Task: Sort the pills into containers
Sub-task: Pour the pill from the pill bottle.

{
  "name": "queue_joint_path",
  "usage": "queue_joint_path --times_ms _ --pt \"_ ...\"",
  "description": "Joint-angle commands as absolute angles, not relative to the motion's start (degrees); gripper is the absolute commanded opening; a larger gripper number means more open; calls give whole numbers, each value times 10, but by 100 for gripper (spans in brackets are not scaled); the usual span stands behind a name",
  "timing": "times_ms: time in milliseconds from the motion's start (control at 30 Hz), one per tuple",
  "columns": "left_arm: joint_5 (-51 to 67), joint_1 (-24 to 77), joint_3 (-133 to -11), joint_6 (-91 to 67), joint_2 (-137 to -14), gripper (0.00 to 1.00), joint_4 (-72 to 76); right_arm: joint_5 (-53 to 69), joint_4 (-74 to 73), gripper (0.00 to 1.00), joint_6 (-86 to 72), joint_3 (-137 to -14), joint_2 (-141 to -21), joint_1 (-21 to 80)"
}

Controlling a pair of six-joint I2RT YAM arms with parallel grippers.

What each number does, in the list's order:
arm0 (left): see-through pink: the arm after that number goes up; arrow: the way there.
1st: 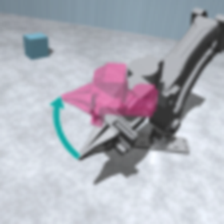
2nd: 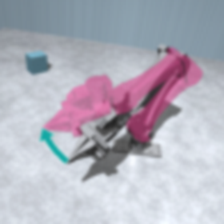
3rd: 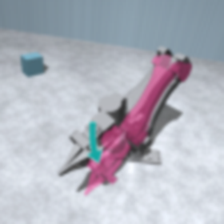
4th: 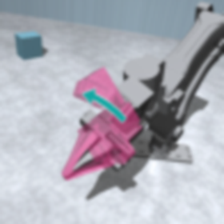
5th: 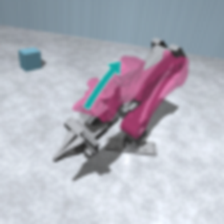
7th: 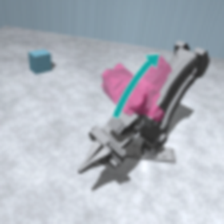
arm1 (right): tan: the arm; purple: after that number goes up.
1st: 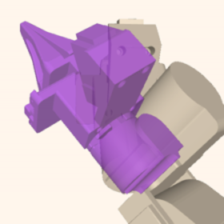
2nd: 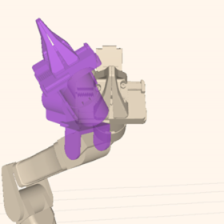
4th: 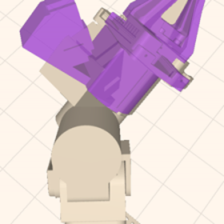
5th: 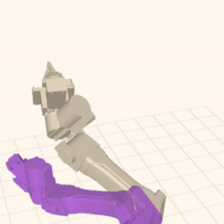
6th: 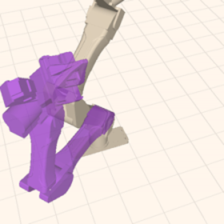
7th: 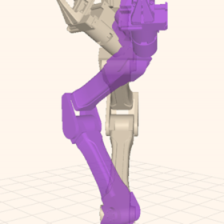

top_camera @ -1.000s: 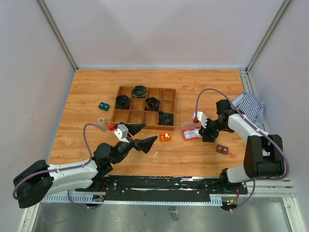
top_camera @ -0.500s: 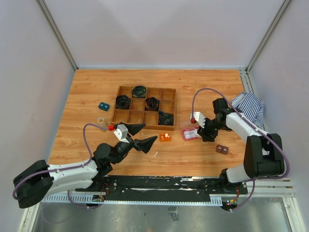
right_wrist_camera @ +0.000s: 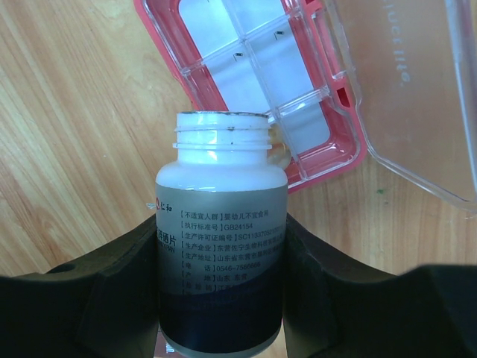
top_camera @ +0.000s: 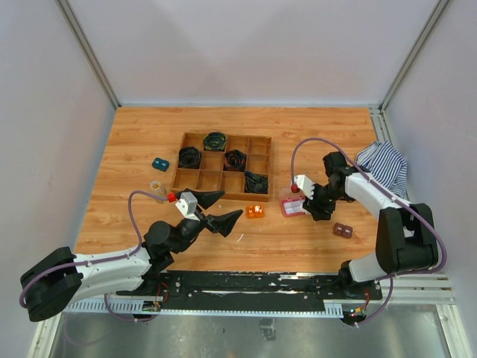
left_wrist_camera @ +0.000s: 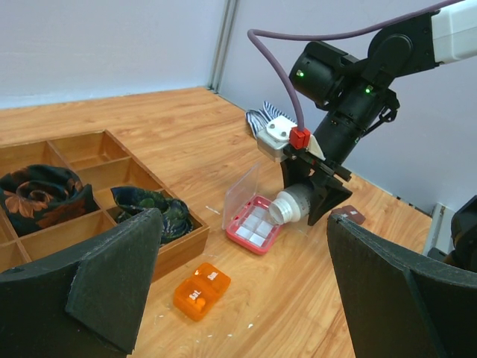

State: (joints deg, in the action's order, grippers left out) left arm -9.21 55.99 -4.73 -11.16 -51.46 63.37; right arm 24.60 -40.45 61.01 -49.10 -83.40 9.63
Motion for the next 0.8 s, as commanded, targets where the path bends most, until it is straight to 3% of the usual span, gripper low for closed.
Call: queue_joint_path --times_ms 0,767 --pt "-99 558 -38 -105 -508 99 663 229 -426 1 598 -515 -840 113" --pt "-100 558 -34 -104 -506 99 667 197 -448 1 583 -538 -858 142"
